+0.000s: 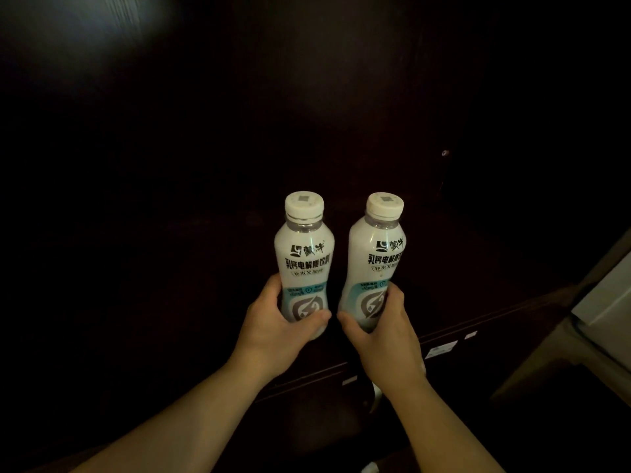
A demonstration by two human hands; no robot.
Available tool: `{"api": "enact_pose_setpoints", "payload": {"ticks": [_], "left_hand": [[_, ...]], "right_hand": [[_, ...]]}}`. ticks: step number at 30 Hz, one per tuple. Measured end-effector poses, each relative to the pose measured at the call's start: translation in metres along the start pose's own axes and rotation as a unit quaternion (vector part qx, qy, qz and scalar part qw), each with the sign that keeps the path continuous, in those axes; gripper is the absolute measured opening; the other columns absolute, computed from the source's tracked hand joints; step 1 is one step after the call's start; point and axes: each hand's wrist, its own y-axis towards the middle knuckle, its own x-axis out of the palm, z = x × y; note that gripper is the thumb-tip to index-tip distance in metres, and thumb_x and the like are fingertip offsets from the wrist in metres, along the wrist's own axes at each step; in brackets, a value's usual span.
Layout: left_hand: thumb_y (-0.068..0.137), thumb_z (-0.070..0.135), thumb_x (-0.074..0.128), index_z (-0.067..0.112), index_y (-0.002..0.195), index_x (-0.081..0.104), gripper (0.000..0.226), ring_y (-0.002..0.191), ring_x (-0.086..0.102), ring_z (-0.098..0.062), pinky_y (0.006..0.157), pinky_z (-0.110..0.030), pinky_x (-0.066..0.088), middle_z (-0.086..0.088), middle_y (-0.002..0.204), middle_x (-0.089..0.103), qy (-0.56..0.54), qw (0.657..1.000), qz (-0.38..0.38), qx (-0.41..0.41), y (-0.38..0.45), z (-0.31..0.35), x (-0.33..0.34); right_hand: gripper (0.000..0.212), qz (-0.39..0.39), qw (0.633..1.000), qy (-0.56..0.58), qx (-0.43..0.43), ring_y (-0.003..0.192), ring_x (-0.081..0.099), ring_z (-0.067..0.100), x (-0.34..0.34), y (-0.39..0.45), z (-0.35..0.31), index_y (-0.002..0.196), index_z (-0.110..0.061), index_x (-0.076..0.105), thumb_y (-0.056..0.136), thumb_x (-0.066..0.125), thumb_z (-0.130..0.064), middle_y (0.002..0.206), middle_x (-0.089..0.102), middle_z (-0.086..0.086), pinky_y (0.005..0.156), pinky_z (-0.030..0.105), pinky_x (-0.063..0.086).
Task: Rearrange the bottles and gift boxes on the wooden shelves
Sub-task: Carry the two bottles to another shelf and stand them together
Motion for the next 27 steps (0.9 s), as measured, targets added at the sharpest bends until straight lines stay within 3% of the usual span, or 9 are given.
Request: {"api": "enact_pose_setpoints", "payload": {"ticks": [12,17,19,22,25,27], "left_hand": [[0.064,0.024,0.091,0.047,0.115,0.054,0.067,0.093,0.068,0.002,0.068,-0.012,0.052,0.028,0.103,0.069,0.011,0.999,-0.027,-0.017,-0.011,0.009,0.006],[0.056,0.038,0.092,0.045,0.128,0.048,0.084,0.103,0.066,-0.002,0.085,-0.030,0.058,0.016,0.114,0.068,0.028,0.999,-0.033,-0.030,-0.011,0.013,0.004],[0.051,0.052,0.089,0.042,0.137,0.039,0.099,0.116,0.058,-0.007,0.092,-0.033,0.054,0.012,0.131,0.057,0.050,0.998,-0.022,-0.041,-0.014,0.013,0.003],[0.060,0.055,0.085,0.050,0.134,0.032,0.091,0.114,0.048,0.007,0.084,-0.013,0.042,0.020,0.135,0.044,0.094,0.995,-0.031,-0.028,-0.022,0.009,-0.004],[0.070,0.044,0.085,0.046,0.136,0.038,0.081,0.114,0.049,0.010,0.090,-0.015,0.044,0.023,0.131,0.051,0.118,0.991,-0.052,-0.027,-0.024,0.003,-0.010],[0.071,0.041,0.085,0.043,0.134,0.043,0.076,0.113,0.052,0.008,0.090,-0.017,0.044,0.022,0.127,0.055,0.129,0.990,-0.053,-0.030,-0.023,0.003,-0.009]], "right_hand": [[0.085,-0.029,0.999,0.017,0.002,0.109,0.059,0.003,-0.004,0.001,0.002,0.133,-0.047,0.027,0.070,0.084,-0.046,0.120,0.058,-0.021,0.084,0.031,0.053],[0.086,-0.043,0.999,0.023,-0.012,0.113,0.058,0.003,-0.006,0.001,0.002,0.133,-0.048,0.027,0.068,0.084,-0.048,0.122,0.057,-0.021,0.085,0.031,0.053],[0.091,-0.053,0.998,0.032,-0.020,0.116,0.056,0.000,-0.007,0.001,0.003,0.139,-0.046,0.028,0.067,0.084,-0.050,0.128,0.053,-0.022,0.087,0.024,0.051],[0.096,-0.080,0.994,0.067,-0.006,0.116,0.054,-0.009,-0.013,0.002,0.005,0.141,-0.051,0.024,0.067,0.084,-0.046,0.131,0.052,-0.025,0.081,0.007,0.045],[0.092,-0.115,0.989,0.090,0.008,0.109,0.051,-0.024,-0.024,0.007,0.009,0.140,-0.057,0.023,0.070,0.083,-0.045,0.120,0.056,-0.038,0.075,-0.001,0.042],[0.089,-0.136,0.987,0.086,0.007,0.110,0.045,-0.029,-0.032,0.011,0.011,0.141,-0.056,0.025,0.073,0.082,-0.042,0.116,0.053,-0.047,0.080,-0.001,0.040]]}}
